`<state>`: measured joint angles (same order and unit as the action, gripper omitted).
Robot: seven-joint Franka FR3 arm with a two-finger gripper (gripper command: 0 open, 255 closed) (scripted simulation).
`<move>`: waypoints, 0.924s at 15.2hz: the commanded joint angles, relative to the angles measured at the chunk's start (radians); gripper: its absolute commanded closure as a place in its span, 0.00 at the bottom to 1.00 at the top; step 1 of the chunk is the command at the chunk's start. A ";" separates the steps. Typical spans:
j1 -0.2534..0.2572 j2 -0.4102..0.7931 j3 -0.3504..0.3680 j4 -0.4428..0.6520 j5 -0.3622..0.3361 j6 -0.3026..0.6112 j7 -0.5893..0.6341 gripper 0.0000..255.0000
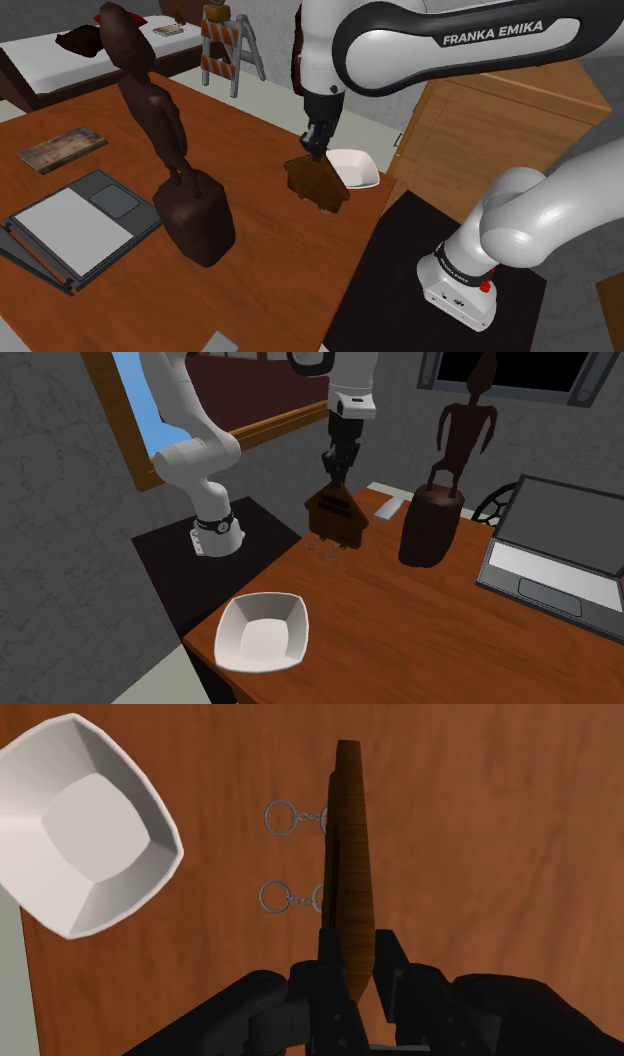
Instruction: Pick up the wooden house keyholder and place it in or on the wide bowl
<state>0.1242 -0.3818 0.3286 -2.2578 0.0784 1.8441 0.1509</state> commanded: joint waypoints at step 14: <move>-0.126 -0.028 -0.243 0.129 -0.104 -0.155 -0.325 1.00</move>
<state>0.0076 -0.4148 0.1026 -2.1414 -0.0167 1.6960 -0.1490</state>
